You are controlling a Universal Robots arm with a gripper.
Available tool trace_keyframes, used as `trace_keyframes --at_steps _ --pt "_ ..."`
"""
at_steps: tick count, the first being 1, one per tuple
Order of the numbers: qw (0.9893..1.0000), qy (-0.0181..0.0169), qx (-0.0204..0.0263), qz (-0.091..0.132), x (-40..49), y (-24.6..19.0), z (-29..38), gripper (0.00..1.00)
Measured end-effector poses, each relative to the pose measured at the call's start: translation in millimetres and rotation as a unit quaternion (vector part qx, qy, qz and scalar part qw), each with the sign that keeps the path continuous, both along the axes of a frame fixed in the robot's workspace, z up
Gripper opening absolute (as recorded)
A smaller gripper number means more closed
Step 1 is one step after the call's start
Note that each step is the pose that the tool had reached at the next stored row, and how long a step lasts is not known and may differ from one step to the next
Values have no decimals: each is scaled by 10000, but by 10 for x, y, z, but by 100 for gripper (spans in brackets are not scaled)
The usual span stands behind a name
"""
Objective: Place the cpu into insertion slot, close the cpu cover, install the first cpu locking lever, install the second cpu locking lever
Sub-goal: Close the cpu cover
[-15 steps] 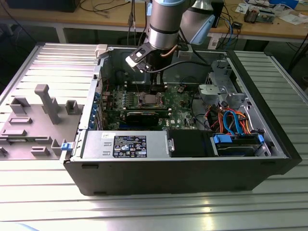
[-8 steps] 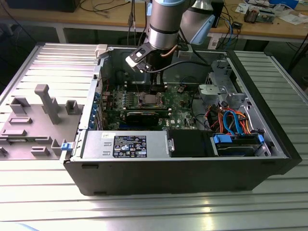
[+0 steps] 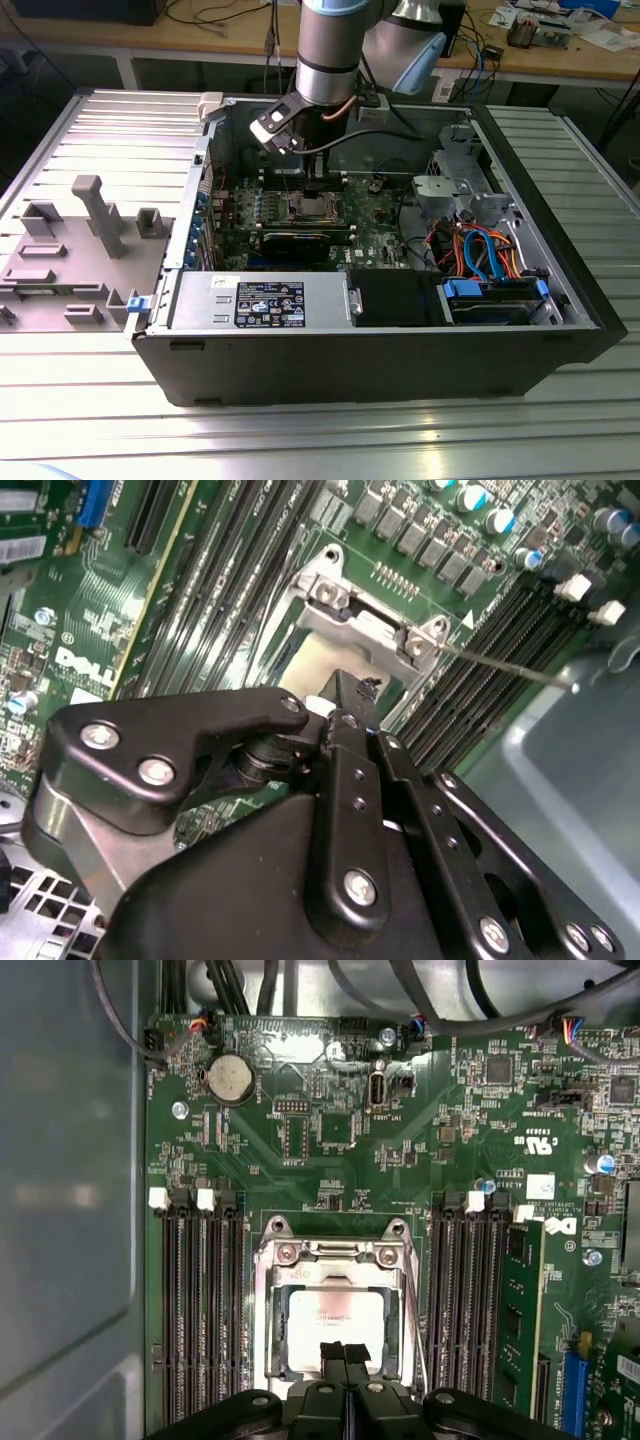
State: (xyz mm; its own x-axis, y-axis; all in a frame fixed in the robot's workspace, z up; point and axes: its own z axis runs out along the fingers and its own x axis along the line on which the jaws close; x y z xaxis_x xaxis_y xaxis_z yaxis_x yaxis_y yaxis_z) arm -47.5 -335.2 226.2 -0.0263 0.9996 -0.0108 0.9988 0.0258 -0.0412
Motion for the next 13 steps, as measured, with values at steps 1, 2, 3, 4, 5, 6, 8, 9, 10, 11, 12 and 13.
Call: trace_keyframes --at_steps 1,2,3,4,5,6,8,9,10,11,12,13 --pt "10000 -12 0 11 -8 0 -8 11" --pt "10000 -41 -1 22 -22 -1 -15 11" --pt "10000 -94 1 33 -34 0 -22 11" --pt "9998 -167 1 45 -50 0 -30 11" --pt "9998 -175 7 52 -70 -3 -36 11" --pt "9998 -175 16 58 -87 -5 -39 11" --pt "9998 -176 31 87 -113 -7 -45 11" --pt "9997 -175 32 155 -128 -7 -49 11" --pt "9996 -175 32 219 -147 -8 -56 11" --pt "9995 -176 35 244 -169 -8 -62 11" --pt "9995 -175 40 250 -182 -7 -68 11" --pt "9995 -176 57 250 -190 -7 -81 11"
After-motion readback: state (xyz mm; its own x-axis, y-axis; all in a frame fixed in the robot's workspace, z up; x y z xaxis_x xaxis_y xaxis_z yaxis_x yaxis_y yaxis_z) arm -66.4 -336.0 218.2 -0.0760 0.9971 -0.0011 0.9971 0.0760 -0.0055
